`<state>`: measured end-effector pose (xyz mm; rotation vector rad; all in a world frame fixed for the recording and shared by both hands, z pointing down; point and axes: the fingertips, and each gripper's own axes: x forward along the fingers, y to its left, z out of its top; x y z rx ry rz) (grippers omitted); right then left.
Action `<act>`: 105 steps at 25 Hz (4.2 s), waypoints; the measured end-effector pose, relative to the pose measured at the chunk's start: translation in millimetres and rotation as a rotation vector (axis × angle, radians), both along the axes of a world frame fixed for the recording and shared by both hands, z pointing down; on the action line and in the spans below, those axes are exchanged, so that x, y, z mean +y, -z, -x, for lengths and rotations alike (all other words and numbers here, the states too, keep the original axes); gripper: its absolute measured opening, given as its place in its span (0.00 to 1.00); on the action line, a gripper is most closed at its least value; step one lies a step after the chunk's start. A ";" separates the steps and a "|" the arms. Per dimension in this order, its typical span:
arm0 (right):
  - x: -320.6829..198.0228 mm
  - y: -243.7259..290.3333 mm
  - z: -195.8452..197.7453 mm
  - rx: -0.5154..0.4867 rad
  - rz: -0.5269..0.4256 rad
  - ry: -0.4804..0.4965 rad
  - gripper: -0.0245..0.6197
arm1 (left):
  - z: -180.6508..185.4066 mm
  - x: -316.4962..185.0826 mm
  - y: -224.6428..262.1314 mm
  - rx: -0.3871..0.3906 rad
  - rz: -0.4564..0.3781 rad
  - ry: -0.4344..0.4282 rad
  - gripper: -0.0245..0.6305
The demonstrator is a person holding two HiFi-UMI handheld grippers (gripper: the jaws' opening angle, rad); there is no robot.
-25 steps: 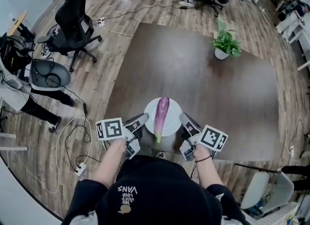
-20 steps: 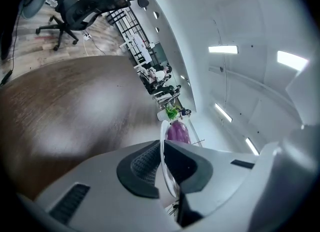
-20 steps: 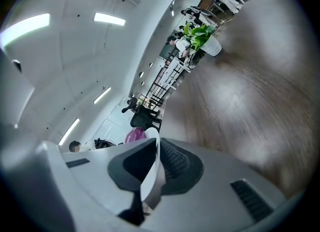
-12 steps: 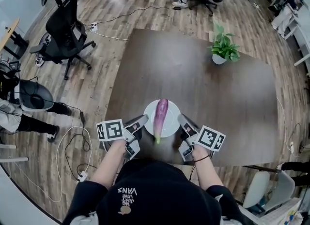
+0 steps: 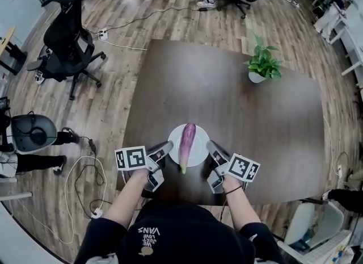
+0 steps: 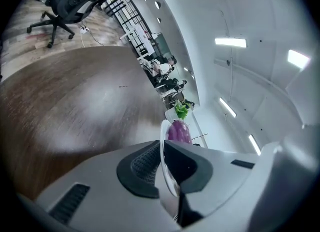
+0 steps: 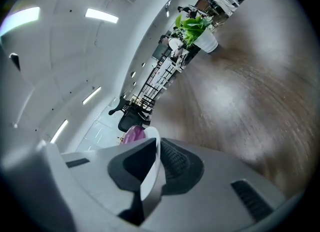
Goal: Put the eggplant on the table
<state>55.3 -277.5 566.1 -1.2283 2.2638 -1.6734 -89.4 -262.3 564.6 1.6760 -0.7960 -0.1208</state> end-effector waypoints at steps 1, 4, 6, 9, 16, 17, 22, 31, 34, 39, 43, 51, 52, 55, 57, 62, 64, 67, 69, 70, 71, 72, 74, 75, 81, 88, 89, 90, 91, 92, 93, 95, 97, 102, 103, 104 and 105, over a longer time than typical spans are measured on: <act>-3.4 -2.8 2.4 0.001 0.001 0.003 0.09 | 1.8 -2.9 -3.2 -0.002 0.005 0.000 0.07; -13.9 -13.0 8.9 0.010 0.004 0.005 0.09 | 8.1 -12.8 -14.2 -0.002 0.021 0.003 0.07; -21.3 -19.5 12.0 0.017 0.008 -0.001 0.09 | 11.5 -20.9 -20.4 -0.002 0.030 0.005 0.07; -29.7 -29.6 15.3 0.029 0.023 -0.004 0.09 | 14.5 -29.8 -29.1 -0.007 0.047 -0.002 0.08; -41.2 -52.3 14.8 0.060 0.052 -0.007 0.09 | 13.2 -42.2 -51.9 -0.028 0.086 -0.016 0.07; -41.6 -54.3 14.2 0.066 0.055 -0.007 0.09 | 12.4 -42.7 -53.6 -0.028 0.090 -0.020 0.08; -41.0 -61.8 15.7 0.087 0.066 -0.002 0.09 | 13.5 -42.8 -61.9 -0.042 0.112 -0.042 0.07; -42.2 -73.4 22.0 0.111 0.092 0.020 0.09 | 18.0 -41.8 -76.5 -0.135 0.152 -0.064 0.08; -42.6 -78.1 22.3 0.142 0.099 0.033 0.09 | 17.7 -41.5 -80.6 -0.152 0.164 -0.069 0.08; -43.1 -82.6 24.2 0.195 0.102 0.059 0.09 | 18.8 -40.4 -87.6 -0.162 0.190 -0.069 0.08; -42.3 -86.5 25.2 0.214 0.115 0.074 0.09 | 19.5 -39.6 -93.0 -0.193 0.205 -0.071 0.09; -39.3 -92.5 24.6 0.257 0.140 0.093 0.09 | 18.1 -38.6 -97.5 -0.230 0.206 -0.089 0.09; -38.7 -92.9 24.9 0.262 0.142 0.096 0.09 | 18.1 -38.5 -97.4 -0.236 0.201 -0.095 0.09; -36.7 -94.9 25.3 0.273 0.154 0.104 0.09 | 16.9 -39.1 -96.1 -0.228 0.194 -0.094 0.13; -34.6 -96.6 25.2 0.287 0.164 0.109 0.09 | 15.6 -39.0 -94.0 -0.227 0.188 -0.090 0.16; -32.8 -97.5 28.3 0.324 0.167 0.125 0.09 | 14.5 -41.7 -87.2 -0.271 0.151 -0.077 0.28; -32.5 -96.9 29.2 0.328 0.164 0.123 0.09 | 15.2 -41.1 -86.4 -0.289 0.142 -0.080 0.30; -33.9 -95.5 27.0 0.329 0.160 0.115 0.09 | 15.3 -40.8 -85.6 -0.317 0.128 -0.087 0.32; -36.0 -95.6 23.3 0.328 0.156 0.109 0.09 | 13.7 -41.2 -86.3 -0.338 0.119 -0.095 0.33; -36.8 -95.8 21.7 0.328 0.154 0.107 0.09 | 13.2 -41.2 -86.7 -0.348 0.115 -0.098 0.33; -37.3 -95.8 20.9 0.328 0.152 0.107 0.09 | 13.4 -41.1 -86.9 -0.356 0.113 -0.099 0.34; -37.3 -95.6 20.8 0.327 0.151 0.108 0.09 | 14.1 -41.0 -86.6 -0.363 0.112 -0.098 0.34; -36.3 -94.7 21.8 0.326 0.151 0.112 0.09 | 16.3 -40.3 -86.0 -0.369 0.112 -0.094 0.35; -35.5 -94.3 22.5 0.326 0.150 0.113 0.09 | 17.3 -39.9 -85.9 -0.371 0.112 -0.094 0.35; -33.5 -90.1 22.3 0.331 0.141 0.110 0.09 | 24.2 -36.8 -85.8 -0.401 0.115 -0.086 0.37; -34.8 -67.2 23.9 0.367 0.056 0.122 0.09 | 29.6 -37.5 -67.1 -0.445 0.047 -0.067 0.37; -33.8 -63.8 25.3 0.365 0.046 0.127 0.09 | 29.3 -37.5 -63.1 -0.446 0.035 -0.060 0.37; -32.8 -60.2 26.6 0.364 0.033 0.133 0.09 | 28.6 -37.0 -58.8 -0.445 0.023 -0.053 0.37; -31.8 -56.2 28.1 0.365 0.019 0.139 0.09 | 27.8 -36.1 -54.2 -0.443 0.009 -0.049 0.37; -30.6 -51.7 29.7 0.369 0.003 0.145 0.09 | 27.3 -35.0 -48.9 -0.442 -0.007 -0.047 0.37; -28.9 -46.6 31.5 0.375 -0.012 0.152 0.09 | 27.4 -33.8 -42.8 -0.443 -0.027 -0.044 0.36; -24.3 -34.0 35.4 0.390 -0.049 0.166 0.09 | 28.5 -30.7 -28.9 -0.453 -0.074 -0.032 0.34; -17.5 -20.6 37.0 0.406 -0.095 0.181 0.09 | 30.0 -25.6 -14.1 -0.488 -0.131 -0.016 0.29; 4.5 13.8 33.9 0.447 -0.235 0.187 0.09 | 32.0 -4.4 23.3 -0.584 -0.297 0.029 0.16; 9.3 20.4 33.4 0.448 -0.259 0.183 0.09 | 32.9 0.9 30.2 -0.588 -0.323 0.044 0.14; 14.6 26.9 32.9 0.446 -0.280 0.177 0.09 | 33.8 6.7 36.8 -0.590 -0.345 0.057 0.13; 20.0 33.4 32.3 0.442 -0.299 0.172 0.09 | 34.4 12.8 42.9 -0.590 -0.364 0.069 0.12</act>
